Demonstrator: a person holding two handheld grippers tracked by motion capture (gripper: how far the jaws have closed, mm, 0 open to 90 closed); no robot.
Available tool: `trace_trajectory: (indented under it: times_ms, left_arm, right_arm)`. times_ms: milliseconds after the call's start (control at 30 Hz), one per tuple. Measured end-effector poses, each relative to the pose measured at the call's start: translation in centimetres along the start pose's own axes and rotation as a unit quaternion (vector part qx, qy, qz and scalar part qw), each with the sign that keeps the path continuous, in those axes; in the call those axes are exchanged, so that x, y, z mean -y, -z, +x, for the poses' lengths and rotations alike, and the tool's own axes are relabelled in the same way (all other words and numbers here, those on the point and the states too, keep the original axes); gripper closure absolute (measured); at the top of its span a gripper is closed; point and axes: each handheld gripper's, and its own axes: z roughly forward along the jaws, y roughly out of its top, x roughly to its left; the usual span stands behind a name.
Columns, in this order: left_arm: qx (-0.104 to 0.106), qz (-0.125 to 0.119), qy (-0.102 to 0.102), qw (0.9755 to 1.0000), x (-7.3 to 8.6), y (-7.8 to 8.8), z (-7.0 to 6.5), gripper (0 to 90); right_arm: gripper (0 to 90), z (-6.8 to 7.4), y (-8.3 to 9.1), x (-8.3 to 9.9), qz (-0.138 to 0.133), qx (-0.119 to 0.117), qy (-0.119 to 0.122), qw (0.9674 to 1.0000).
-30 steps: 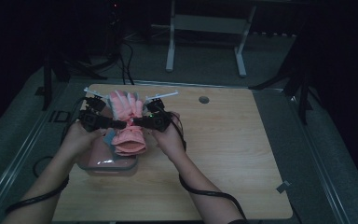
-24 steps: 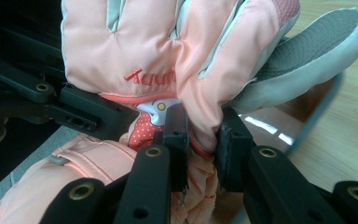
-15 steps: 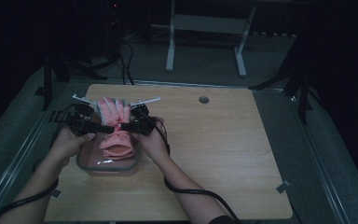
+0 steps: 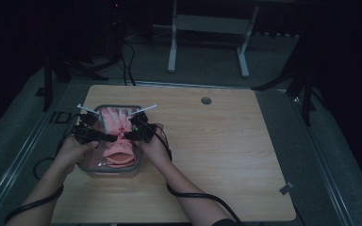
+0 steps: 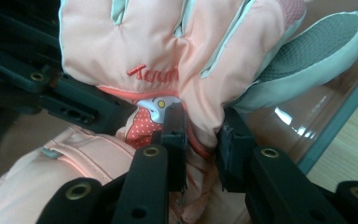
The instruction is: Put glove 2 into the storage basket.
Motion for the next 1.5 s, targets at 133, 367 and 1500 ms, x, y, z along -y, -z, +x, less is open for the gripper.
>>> trace_trajectory:
  times_ms: [133, 367, 1500]
  left_arm:
    - [-0.003, 0.01, 0.001, 0.9999, 0.0, -0.6, 0.2, 65.5]
    - [-0.016, 0.015, 0.003, 0.9998, 0.2, -0.9, 0.2, 65.1]
    - [-0.132, -0.132, -0.026, 0.9821, -0.3, 0.1, -1.4, 13.8]
  right_arm:
    - [74.3, -0.1, -0.4, 0.0, 0.021, 0.004, -0.012, 0.9997]
    - [74.3, -0.1, -1.0, 0.1, 0.037, 0.011, -0.018, 0.9991]
    - [24.6, -2.1, 3.4, -0.7, -0.029, -0.081, 0.012, 0.9962]
